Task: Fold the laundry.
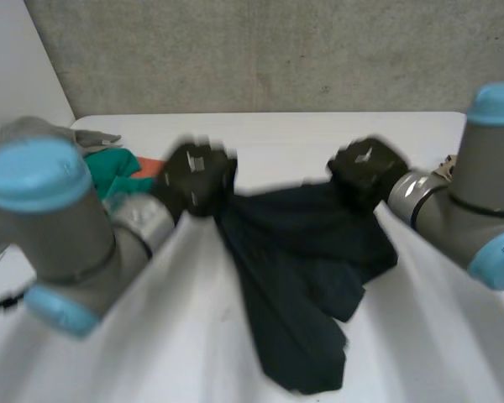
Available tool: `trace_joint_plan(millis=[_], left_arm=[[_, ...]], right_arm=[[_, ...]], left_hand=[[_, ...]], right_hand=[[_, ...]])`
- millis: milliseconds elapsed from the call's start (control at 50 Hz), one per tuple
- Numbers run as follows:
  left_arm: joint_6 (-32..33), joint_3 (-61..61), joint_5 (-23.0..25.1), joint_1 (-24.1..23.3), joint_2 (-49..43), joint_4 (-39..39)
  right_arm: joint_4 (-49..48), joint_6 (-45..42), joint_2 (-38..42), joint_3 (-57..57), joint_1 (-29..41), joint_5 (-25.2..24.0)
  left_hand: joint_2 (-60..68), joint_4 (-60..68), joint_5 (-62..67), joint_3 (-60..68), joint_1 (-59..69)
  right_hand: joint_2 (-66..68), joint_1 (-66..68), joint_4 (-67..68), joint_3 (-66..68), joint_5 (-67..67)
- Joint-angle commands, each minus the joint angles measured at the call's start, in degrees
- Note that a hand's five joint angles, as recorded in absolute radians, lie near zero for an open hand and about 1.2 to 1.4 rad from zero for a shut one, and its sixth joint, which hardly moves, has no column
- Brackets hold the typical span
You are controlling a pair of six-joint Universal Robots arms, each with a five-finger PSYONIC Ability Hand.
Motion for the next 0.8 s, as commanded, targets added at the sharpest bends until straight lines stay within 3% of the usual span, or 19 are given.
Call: trace_joint_plan(millis=[20,140,280,300,340,360,420,580,680,800], left_arm=[[-1.76,18.63,-0.07,0.18,0.64,0.89],[-6.07,19.53,2.21,-2.02,-2.25,-0.86],[-5.82,7.77,5.63,-4.21,-4.19,-1.05],[-5.64,6.70,6.34,-4.57,-4.72,-0.61],[-5.20,4.76,7.83,-4.92,-5.51,-0.08],[-4.50,3.27,8.62,-5.01,-6.47,0.19],[-2.57,1.59,8.90,-4.84,-7.36,0.01],[1.13,-3.76,4.50,0.26,0.27,-4.82],[-1.85,-8.60,3.89,6.32,10.56,-3.68],[-6.60,-10.63,5.55,12.73,13.56,-2.10]], right_arm=[[-4.97,9.86,-12.38,3.10,-0.15,9.30],[-3.93,11.10,-20.91,13.54,-0.24,7.20],[4.49,6.02,-20.41,23.39,-1.29,4.21],[5.30,5.31,-19.52,24.02,-1.38,4.11],[6.71,3.73,-17.59,25.07,-1.64,4.03],[7.67,2.41,-15.49,25.60,-1.99,4.11],[8.56,0.47,-12.41,25.17,-2.26,4.81],[10.75,0.11,-12.66,17.79,-4.19,7.81],[12.60,1.25,-15.82,10.94,-3.23,5.35],[15.06,3.10,-13.72,4.70,-0.33,1.13]], left_hand=[[11.74,11.34,13.38,11.93,17.44],[11.74,11.34,13.38,11.93,17.44],[11.74,11.34,13.38,11.93,17.44],[7.10,6.69,8.74,7.28,12.79],[-15.88,-16.28,-14.24,-15.69,-10.18],[-37.48,-37.88,-35.84,-37.29,-31.78],[-58.26,-58.66,-56.62,-58.07,-52.56],[-58.26,-58.66,-56.62,-58.07,-52.56],[-58.26,-58.66,-56.62,-58.07,-52.56],[-58.26,-58.66,-56.62,-58.07,-52.56]], right_hand=[[13.89,21.41,11.86,13.17,14.37],[13.89,21.41,11.86,13.17,14.37],[13.89,21.41,11.86,13.17,14.37],[6.72,14.24,4.69,6.00,7.21],[-21.12,-13.60,-23.15,-21.84,-20.63],[-55.08,-47.55,-57.11,-55.79,-54.59],[-56.11,-48.59,-58.14,-56.83,-55.63],[-56.11,-48.59,-58.14,-56.83,-55.63],[-56.11,-48.59,-58.14,-56.83,-55.63],[-56.11,-48.59,-58.14,-56.83,-55.63]])
